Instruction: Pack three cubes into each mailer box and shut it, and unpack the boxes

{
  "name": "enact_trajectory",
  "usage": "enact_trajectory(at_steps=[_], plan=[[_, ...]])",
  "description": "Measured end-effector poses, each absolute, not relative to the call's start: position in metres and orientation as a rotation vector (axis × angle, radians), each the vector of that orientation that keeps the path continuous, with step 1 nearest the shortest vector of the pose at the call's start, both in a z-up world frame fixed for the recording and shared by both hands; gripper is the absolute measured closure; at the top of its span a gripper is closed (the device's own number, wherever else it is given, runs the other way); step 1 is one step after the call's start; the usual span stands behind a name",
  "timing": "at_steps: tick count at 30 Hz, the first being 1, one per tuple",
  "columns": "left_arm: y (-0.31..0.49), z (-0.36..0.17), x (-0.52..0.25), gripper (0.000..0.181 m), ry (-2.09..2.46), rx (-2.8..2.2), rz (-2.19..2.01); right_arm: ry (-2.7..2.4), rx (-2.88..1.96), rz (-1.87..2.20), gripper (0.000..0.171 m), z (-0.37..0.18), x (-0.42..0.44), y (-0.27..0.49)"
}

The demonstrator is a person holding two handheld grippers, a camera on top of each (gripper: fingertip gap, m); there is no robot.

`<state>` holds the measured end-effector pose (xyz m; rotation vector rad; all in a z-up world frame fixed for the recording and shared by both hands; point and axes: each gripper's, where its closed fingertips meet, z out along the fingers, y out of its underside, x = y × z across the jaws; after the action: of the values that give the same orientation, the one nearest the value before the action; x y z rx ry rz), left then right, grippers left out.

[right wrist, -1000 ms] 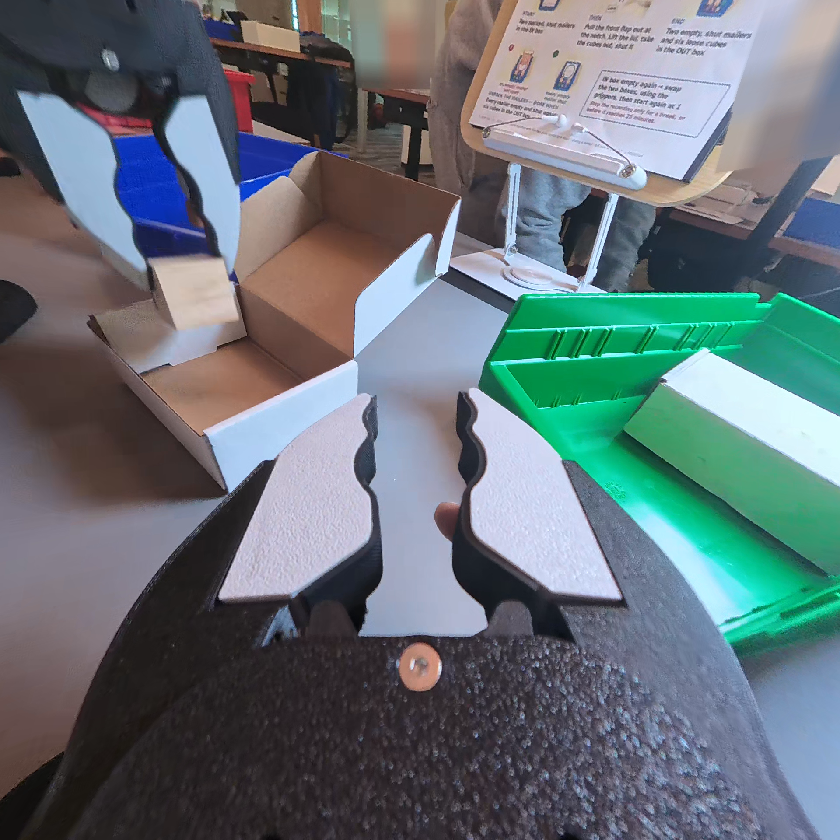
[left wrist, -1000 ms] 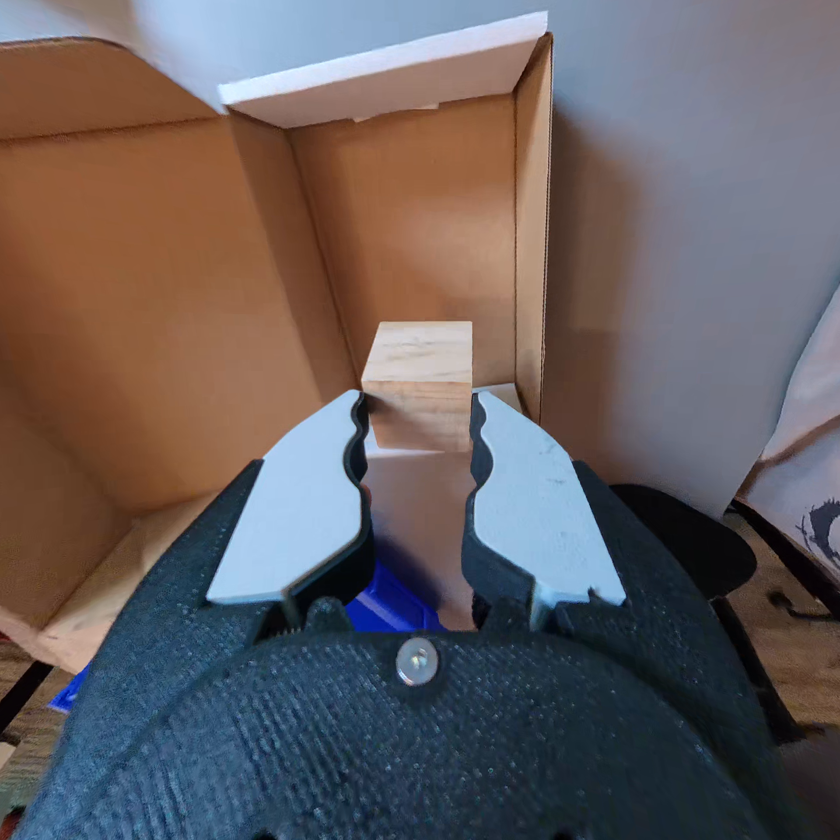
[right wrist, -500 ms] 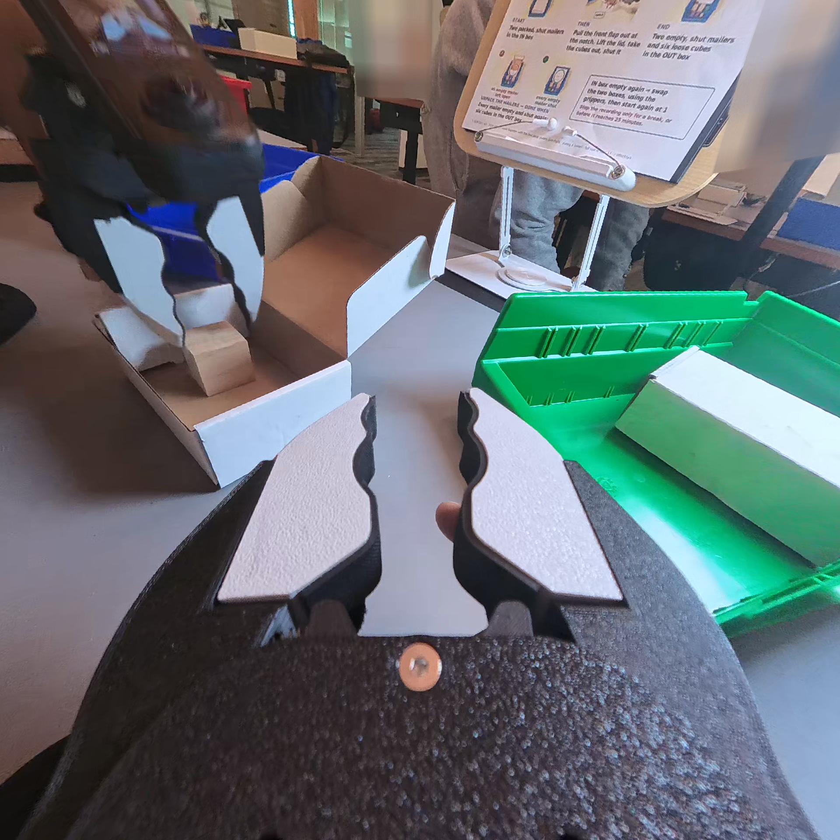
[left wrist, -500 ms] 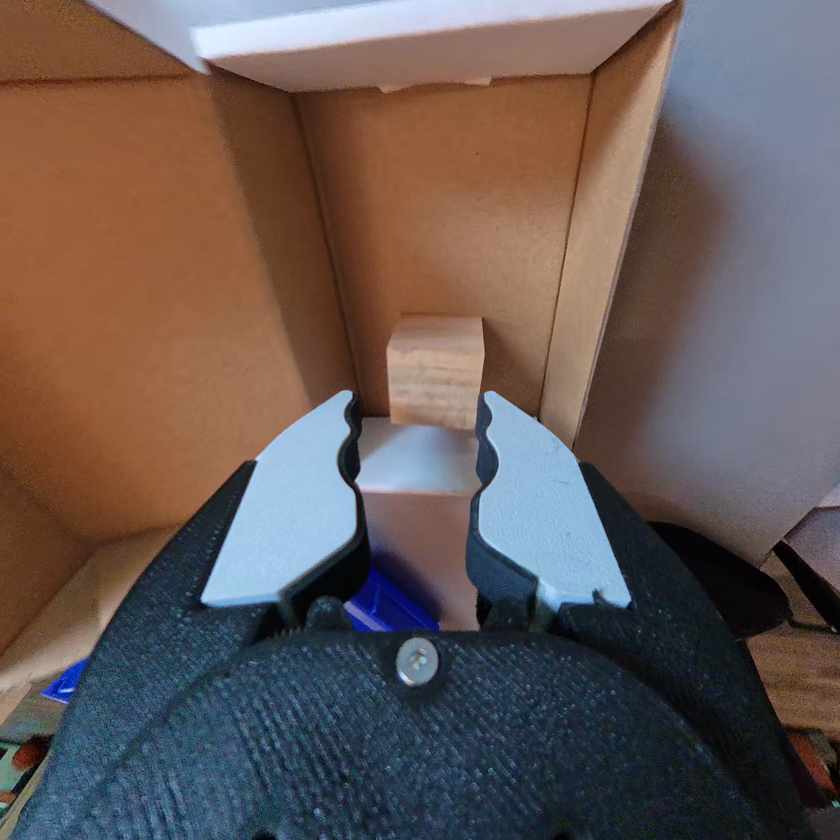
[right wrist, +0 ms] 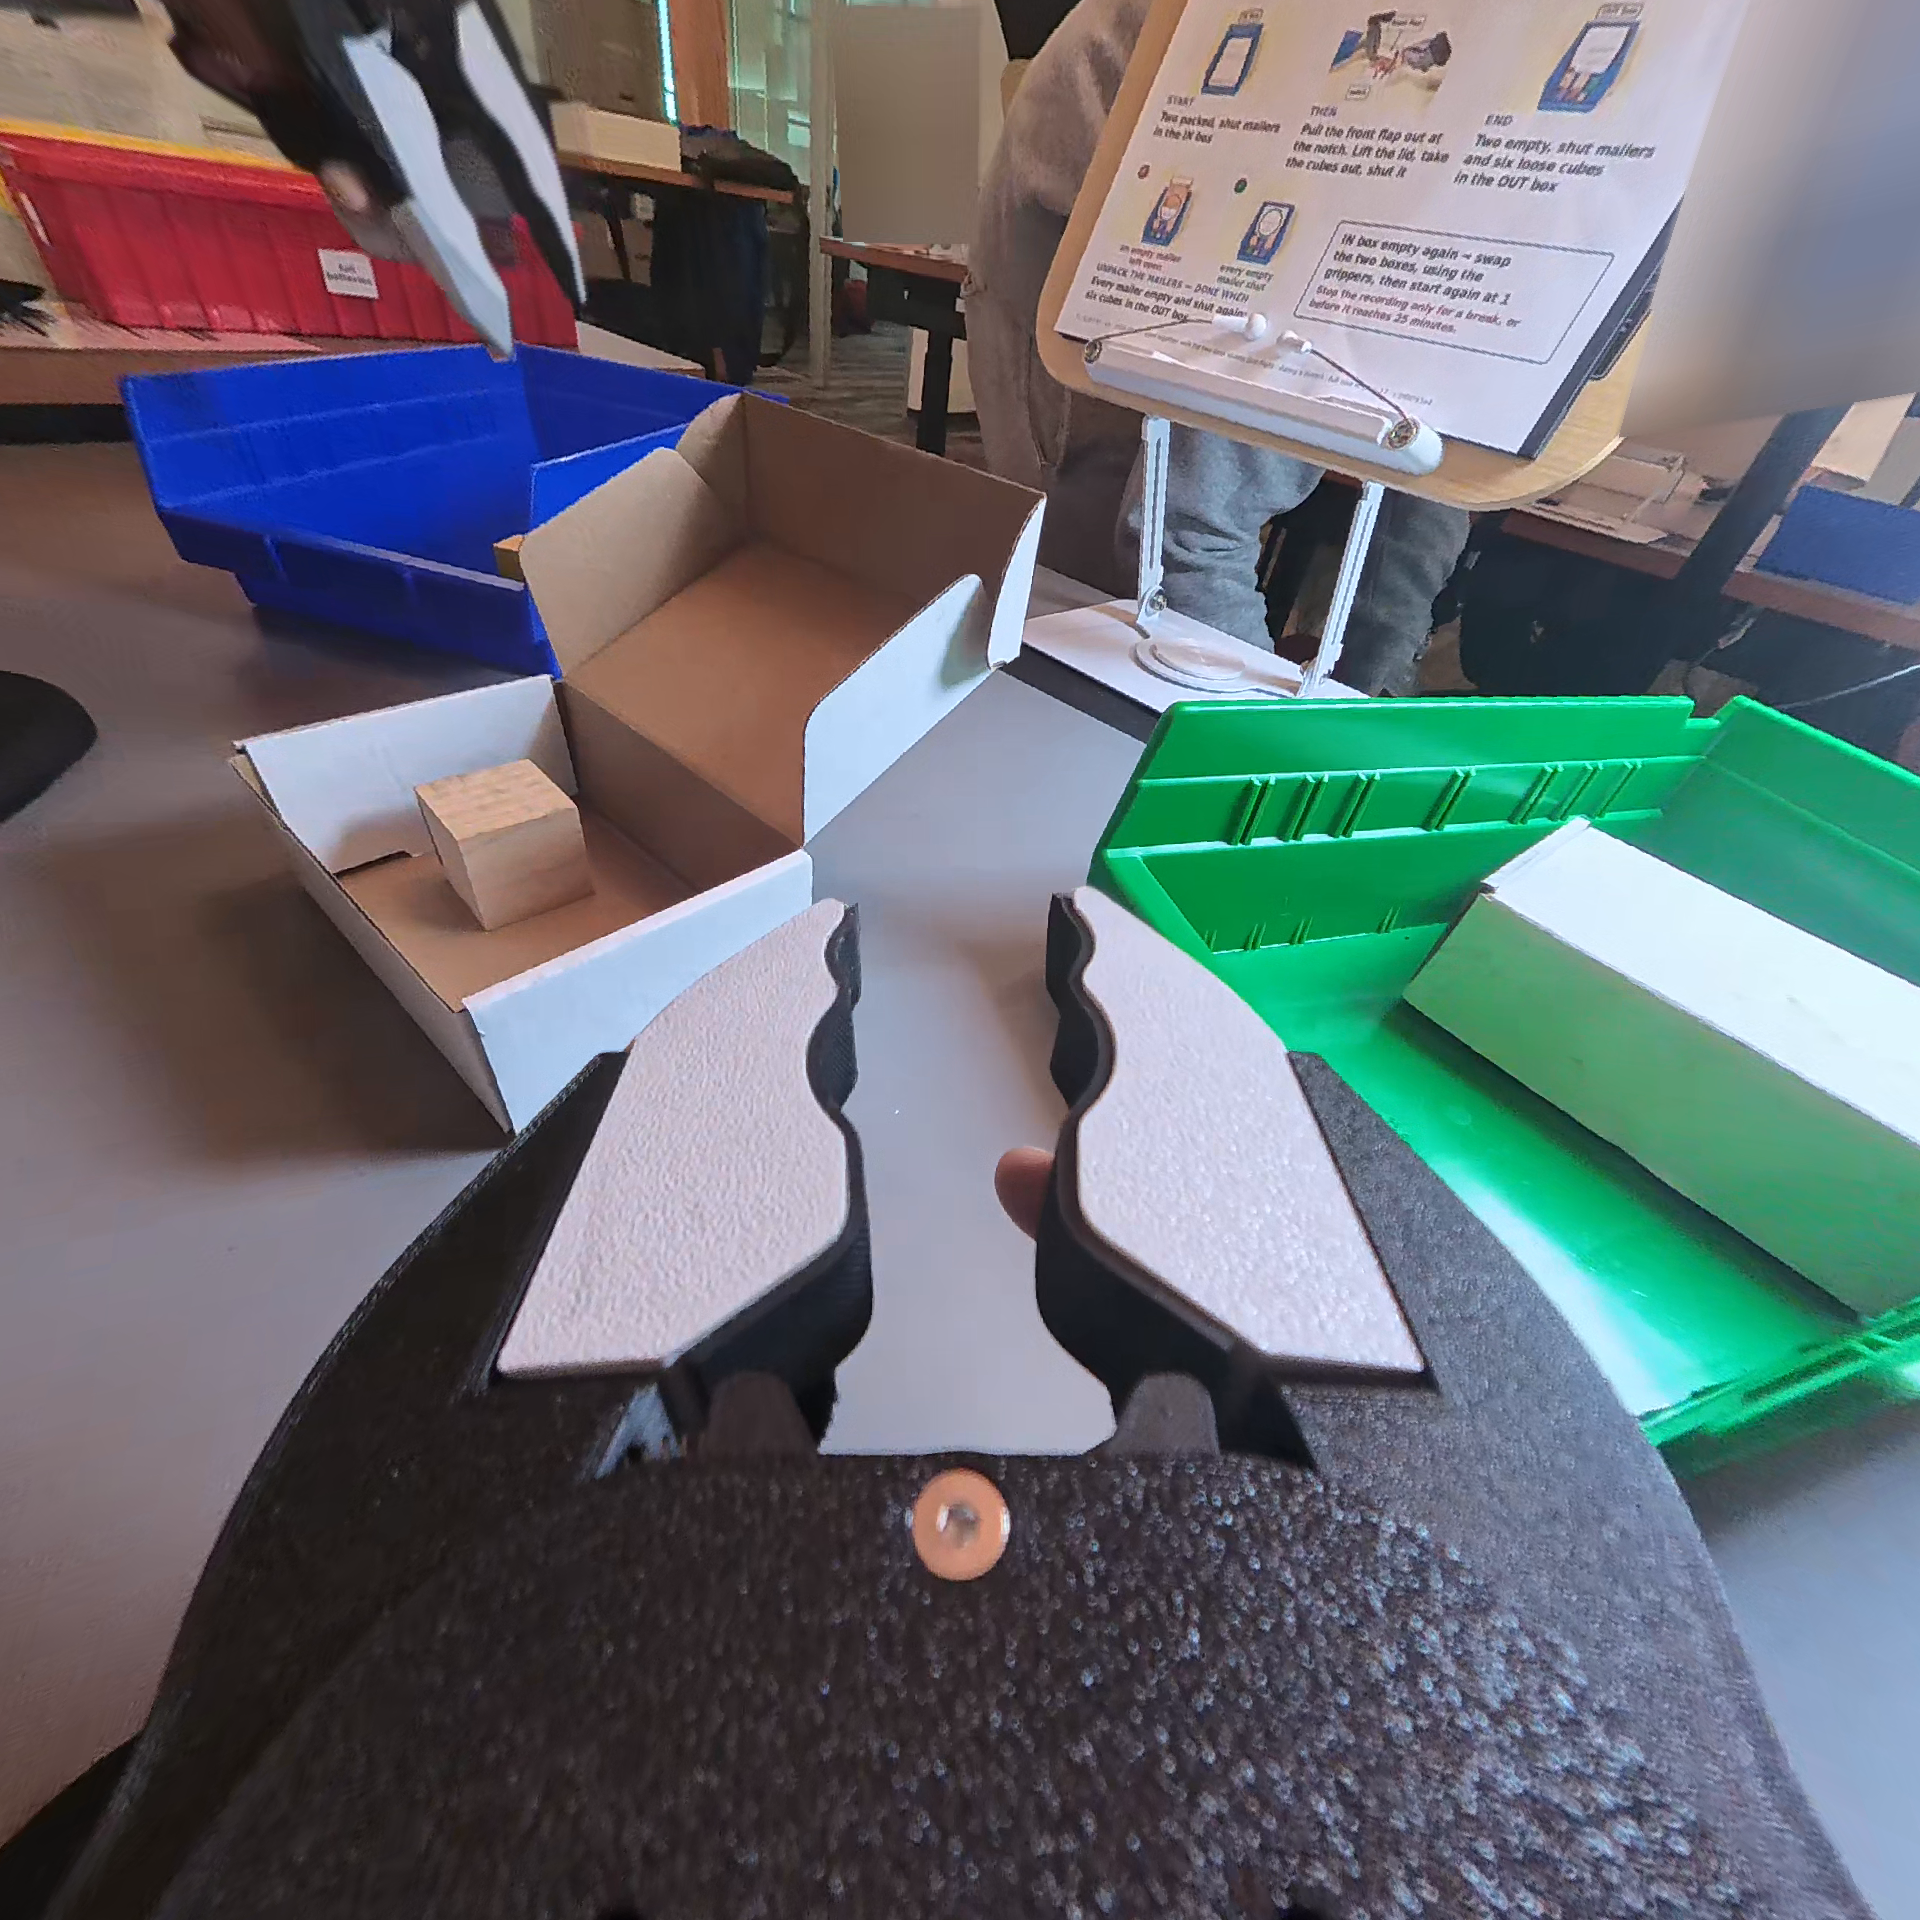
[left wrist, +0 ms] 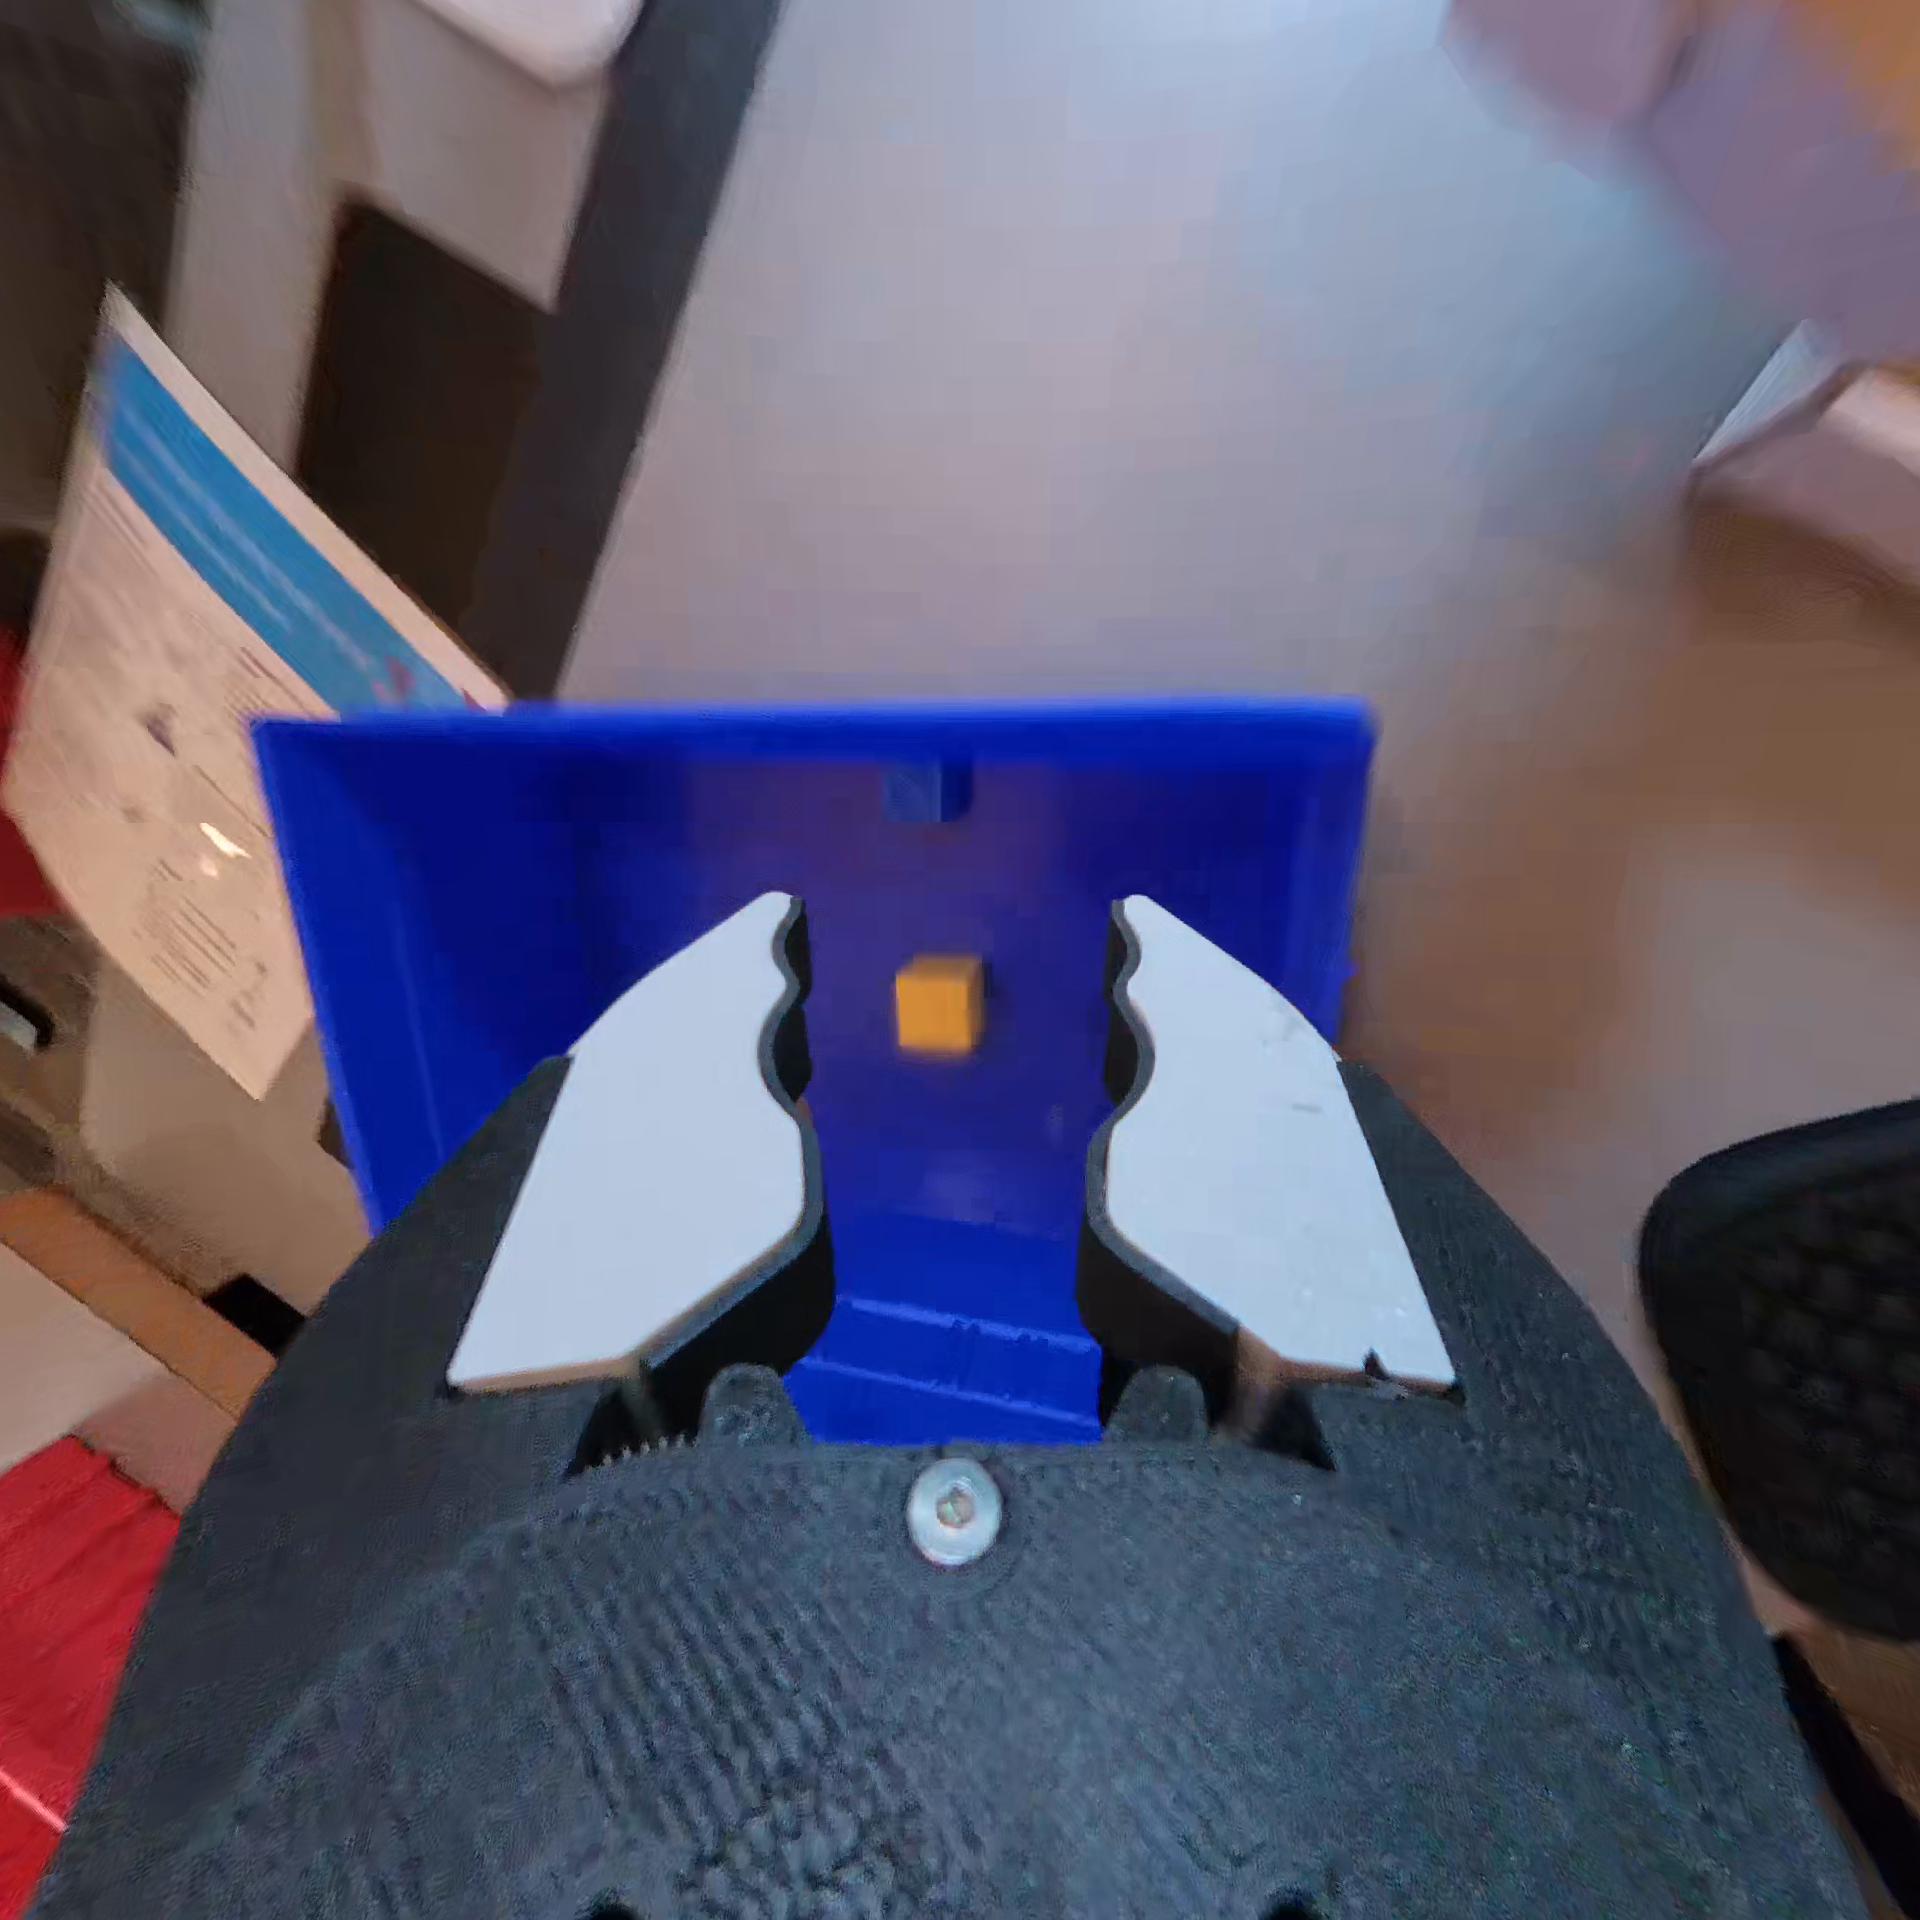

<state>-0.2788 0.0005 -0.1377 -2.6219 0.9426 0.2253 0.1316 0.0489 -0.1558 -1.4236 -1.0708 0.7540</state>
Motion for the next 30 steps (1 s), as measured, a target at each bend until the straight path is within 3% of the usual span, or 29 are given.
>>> enact_trajectory(at_steps=[1, 9, 13, 15, 18, 21, 26, 30], plan=[[-0.007, -0.155, -0.296, 0.127, 0.949, -2.668, 0.214, -1.074, -1.427, 0.752, 0.137, -0.157, 0.131, 0.049], [-0.031, -0.239, -0.339, 0.126, 0.848, -2.857, 0.025, -1.084, -1.452, 0.749, 0.137, -0.163, 0.128, 0.05], [-0.027, -0.258, -0.347, 0.151, 0.857, -2.918, 0.13, -1.086, -1.449, 0.744, 0.137, -0.163, 0.128, 0.05], [-0.027, -0.261, -0.347, 0.153, 0.898, -2.941, 0.18, -1.077, -1.442, 0.745, 0.137, -0.16, 0.129, 0.05], [-0.024, -0.244, -0.34, 0.153, 0.936, -2.932, 0.252, -1.061, -1.433, 0.747, 0.138, -0.157, 0.132, 0.05], [-0.008, -0.191, -0.309, 0.153, 0.928, -2.77, 0.256, -1.052, -1.428, 0.75, 0.138, -0.155, 0.134, 0.052], [-0.005, -0.096, -0.188, 0.154, 1.162, -2.413, 0.147, -1.066, -1.435, 0.754, 0.138, -0.158, 0.132, 0.051], [-0.019, -0.104, -0.088, 0.154, 1.447, -2.249, 0.112, -1.07, -1.422, 0.787, 0.138, -0.154, 0.129, 0.044]])
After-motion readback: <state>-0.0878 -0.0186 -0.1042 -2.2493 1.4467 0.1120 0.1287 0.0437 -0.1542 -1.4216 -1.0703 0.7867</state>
